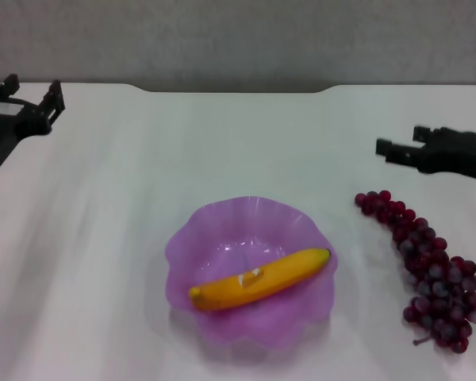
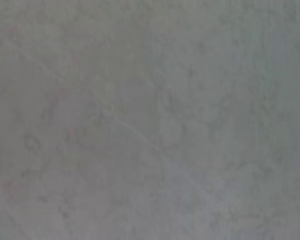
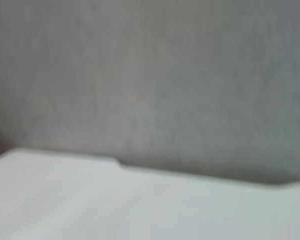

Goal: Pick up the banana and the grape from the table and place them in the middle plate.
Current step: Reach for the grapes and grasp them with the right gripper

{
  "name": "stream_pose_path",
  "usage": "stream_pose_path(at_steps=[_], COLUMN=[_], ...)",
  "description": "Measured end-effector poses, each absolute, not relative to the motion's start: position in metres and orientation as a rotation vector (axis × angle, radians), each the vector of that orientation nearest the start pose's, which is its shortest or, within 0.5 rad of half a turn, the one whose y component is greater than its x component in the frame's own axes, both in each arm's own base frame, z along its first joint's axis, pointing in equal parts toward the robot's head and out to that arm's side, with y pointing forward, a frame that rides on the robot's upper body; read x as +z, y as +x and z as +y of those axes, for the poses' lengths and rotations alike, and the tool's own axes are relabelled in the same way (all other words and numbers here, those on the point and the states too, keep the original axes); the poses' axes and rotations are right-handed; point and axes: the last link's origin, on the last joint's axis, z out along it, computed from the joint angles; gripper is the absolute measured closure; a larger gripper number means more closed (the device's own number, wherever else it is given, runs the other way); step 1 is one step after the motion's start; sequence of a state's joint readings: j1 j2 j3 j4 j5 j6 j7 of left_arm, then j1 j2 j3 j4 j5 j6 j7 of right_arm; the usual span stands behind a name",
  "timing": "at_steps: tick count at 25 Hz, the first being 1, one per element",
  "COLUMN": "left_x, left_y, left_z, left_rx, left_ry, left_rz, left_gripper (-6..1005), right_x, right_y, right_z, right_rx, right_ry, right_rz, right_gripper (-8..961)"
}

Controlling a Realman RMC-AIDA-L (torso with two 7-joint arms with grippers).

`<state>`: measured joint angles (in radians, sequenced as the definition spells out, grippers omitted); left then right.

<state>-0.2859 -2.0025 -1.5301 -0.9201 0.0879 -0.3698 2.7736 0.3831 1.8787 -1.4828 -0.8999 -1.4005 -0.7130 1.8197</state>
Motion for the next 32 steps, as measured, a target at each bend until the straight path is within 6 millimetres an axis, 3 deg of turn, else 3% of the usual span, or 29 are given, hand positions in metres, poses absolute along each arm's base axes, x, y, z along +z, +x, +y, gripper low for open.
stream_pose_path(at_steps=[5, 9, 20, 26, 32], left_x=[0.046, 0.044, 0.038, 0.038, 0.038], left_y=[-0.278, -0.275, -0.270, -0.272, -0.273], left_z=[0.399, 0.402, 0.404, 0.404, 0.405], left_rx=[-0.529, -0.512, -0.483, -0.467, -0.462], left_ry=[-1.701, -1.714, -1.740, -1.739, -1.739], left_rz=[-0.564, -0.554, -0.536, -0.544, -0.547], left_gripper=[335, 335, 335, 335, 335], right_x=[0.037, 0.049, 0.045, 0.063, 0.069], right_y=[0.257, 0.250, 0.271, 0.287, 0.306], right_z=[0.387, 0.369, 0.325, 0.324, 0.334], right_rx=[0.301, 0.215, -0.038, -0.044, -0.046], right_ry=[-2.303, -2.321, -2.465, -2.363, -2.234], right_rz=[0.833, 0.831, 1.100, 1.154, 1.175], right_gripper=[77, 76, 76, 76, 76])
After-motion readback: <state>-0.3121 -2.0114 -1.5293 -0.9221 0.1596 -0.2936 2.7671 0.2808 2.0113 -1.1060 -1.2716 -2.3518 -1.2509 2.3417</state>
